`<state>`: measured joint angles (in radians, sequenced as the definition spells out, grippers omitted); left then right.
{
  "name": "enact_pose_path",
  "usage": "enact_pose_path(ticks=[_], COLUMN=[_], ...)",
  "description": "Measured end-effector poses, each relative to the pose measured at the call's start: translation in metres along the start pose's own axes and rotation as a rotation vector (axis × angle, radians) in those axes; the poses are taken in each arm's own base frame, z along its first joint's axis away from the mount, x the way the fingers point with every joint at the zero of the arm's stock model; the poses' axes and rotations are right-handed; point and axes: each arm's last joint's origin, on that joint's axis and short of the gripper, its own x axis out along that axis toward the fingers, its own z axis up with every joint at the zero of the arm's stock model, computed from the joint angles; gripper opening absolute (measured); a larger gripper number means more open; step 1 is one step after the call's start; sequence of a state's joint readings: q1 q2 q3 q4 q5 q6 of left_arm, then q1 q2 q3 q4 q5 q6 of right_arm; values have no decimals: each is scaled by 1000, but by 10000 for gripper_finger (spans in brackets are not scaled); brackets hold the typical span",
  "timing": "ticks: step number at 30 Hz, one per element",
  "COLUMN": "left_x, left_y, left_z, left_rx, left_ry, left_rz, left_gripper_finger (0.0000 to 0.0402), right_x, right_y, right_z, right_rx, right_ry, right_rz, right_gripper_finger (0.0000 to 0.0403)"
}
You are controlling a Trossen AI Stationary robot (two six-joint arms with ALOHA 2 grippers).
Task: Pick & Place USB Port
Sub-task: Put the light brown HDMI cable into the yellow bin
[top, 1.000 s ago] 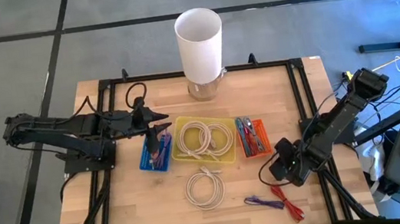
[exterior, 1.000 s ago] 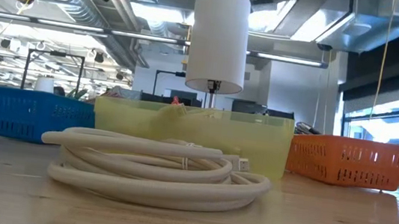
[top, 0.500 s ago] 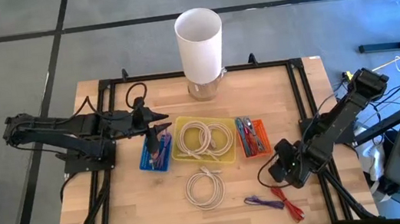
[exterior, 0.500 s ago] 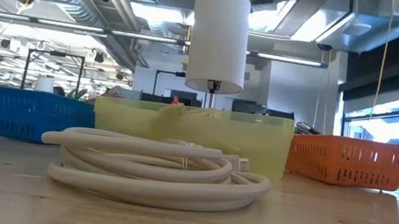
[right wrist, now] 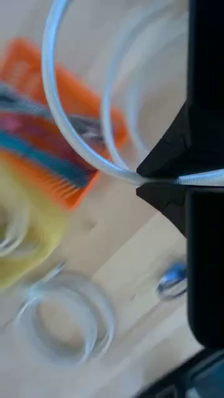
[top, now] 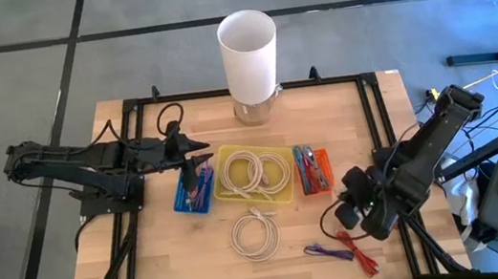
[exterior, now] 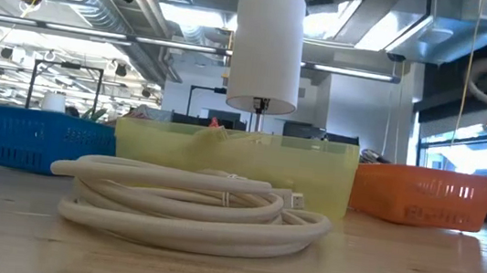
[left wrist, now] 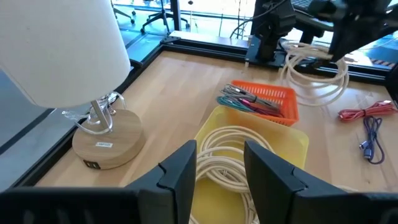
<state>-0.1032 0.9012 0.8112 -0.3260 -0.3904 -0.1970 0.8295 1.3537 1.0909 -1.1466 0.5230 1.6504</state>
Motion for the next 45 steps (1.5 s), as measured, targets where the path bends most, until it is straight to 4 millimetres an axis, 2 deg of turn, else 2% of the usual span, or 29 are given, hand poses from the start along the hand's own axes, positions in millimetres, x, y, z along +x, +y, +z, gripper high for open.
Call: enact_pose_path(ticks=[5, 13, 20, 27, 33, 40, 45], left_x=[0, 0, 0, 0, 0, 0, 0], left_y=[0, 0, 0, 0, 0, 0, 0], left_z=[0, 0, 0, 0, 0, 0, 0], left_rx=[0, -2, -2, -1, 0, 0, -1], left_ry=[-1, 0, 0, -1, -1, -1, -5], left_rz=[0, 0, 0, 0, 0, 0, -1], left_gripper_finger=[127, 127, 127, 127, 127, 127, 127], right_x=[-11, -31, -52, -47, -48, -59, -50], right_y=[11, 21, 19, 12, 13, 25, 43], right_z=[23, 57, 73, 66, 67, 85, 108], right_rx=[-55, -143, -149, -111, -107, -140, -210], right_ry=[-95, -114, -80, 31, 36, -91, -201], right_rz=[41, 70, 68, 11, 21, 128, 230], right_gripper_finger=[9, 9, 9, 9, 9, 9, 9])
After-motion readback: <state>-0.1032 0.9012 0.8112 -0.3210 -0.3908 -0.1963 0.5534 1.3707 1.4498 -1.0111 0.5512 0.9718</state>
